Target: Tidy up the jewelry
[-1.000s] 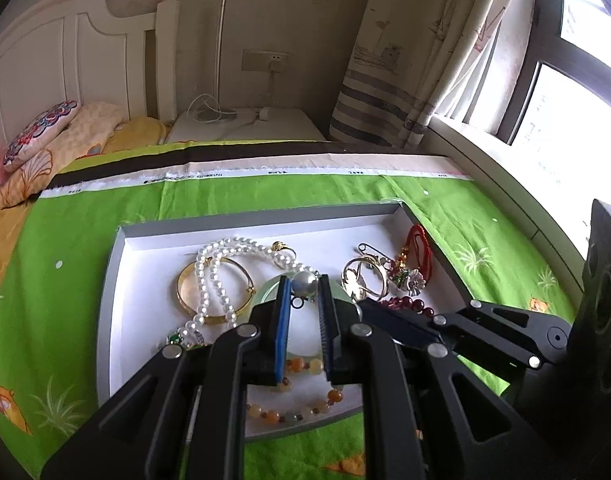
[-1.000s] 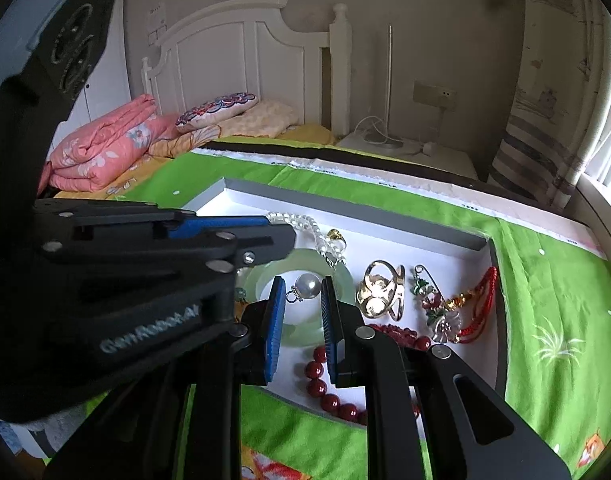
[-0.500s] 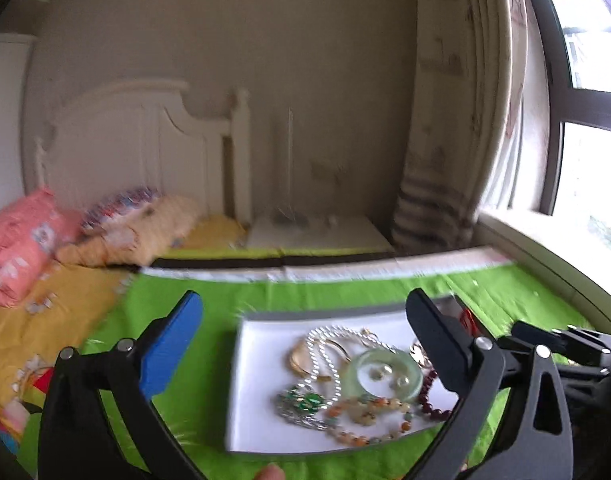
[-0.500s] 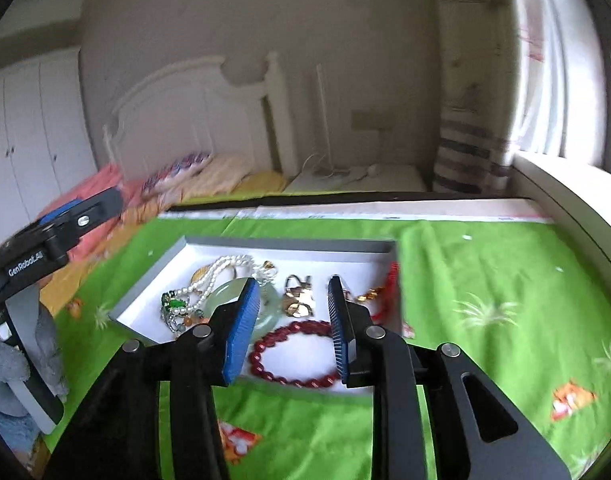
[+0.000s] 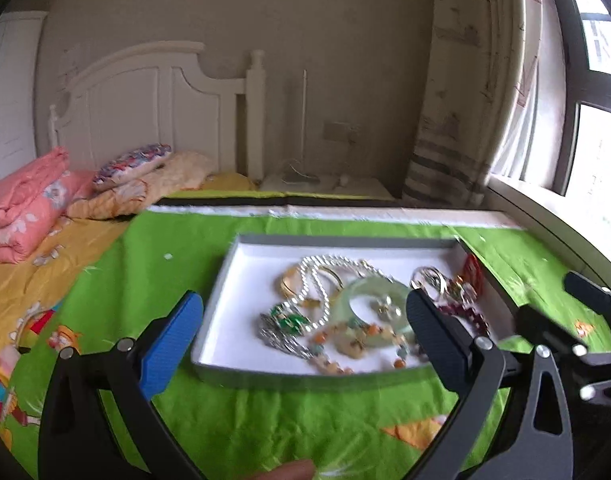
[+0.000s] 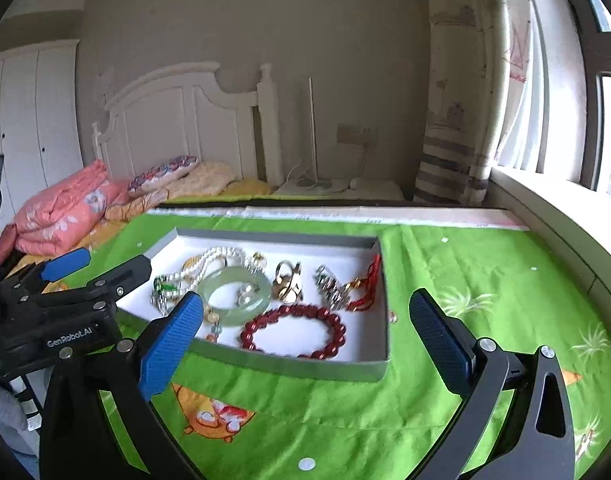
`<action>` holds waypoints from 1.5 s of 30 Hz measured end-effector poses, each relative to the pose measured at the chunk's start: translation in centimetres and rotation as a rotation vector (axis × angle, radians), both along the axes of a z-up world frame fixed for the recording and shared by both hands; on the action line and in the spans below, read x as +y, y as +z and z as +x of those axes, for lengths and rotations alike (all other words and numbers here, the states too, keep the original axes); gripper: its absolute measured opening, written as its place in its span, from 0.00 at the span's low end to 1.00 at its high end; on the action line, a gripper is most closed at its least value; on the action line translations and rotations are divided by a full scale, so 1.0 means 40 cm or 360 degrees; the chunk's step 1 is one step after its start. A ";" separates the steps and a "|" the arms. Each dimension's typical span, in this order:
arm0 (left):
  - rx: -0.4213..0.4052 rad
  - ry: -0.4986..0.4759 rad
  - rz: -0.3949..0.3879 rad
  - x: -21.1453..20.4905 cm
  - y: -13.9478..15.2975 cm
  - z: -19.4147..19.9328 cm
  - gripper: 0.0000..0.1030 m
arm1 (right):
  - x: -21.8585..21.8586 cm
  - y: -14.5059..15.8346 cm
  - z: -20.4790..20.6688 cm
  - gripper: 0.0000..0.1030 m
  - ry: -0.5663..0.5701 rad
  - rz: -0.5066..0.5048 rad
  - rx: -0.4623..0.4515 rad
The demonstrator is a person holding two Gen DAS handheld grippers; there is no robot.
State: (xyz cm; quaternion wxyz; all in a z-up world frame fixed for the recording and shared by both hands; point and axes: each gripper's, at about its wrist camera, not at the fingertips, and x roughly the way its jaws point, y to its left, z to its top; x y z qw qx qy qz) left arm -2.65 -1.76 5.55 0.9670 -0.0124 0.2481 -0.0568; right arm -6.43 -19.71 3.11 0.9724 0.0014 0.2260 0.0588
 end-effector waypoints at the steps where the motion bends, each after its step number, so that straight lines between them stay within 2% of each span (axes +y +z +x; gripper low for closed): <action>1: 0.0027 -0.0009 -0.0003 -0.001 -0.006 0.003 0.98 | 0.005 0.000 0.000 0.96 -0.0007 -0.0015 -0.0003; 3: 0.0087 0.0013 0.0017 0.002 -0.016 0.014 0.98 | 0.013 -0.002 0.000 0.96 -0.0030 -0.0050 -0.0004; 6: 0.0155 0.0123 0.0122 0.000 -0.027 0.024 0.98 | 0.014 -0.010 0.014 0.96 -0.0079 -0.0068 0.0052; 10: 0.0193 0.0118 0.0195 -0.017 -0.038 0.030 0.98 | -0.005 -0.017 0.026 0.96 -0.0108 -0.0023 0.0095; 19: 0.0242 0.0086 0.0135 -0.004 -0.047 0.045 0.98 | -0.006 -0.026 0.037 0.96 -0.0127 -0.0033 0.0147; 45: 0.0258 0.0071 0.0122 -0.006 -0.052 0.047 0.98 | -0.010 -0.029 0.048 0.96 -0.0127 -0.0034 0.0186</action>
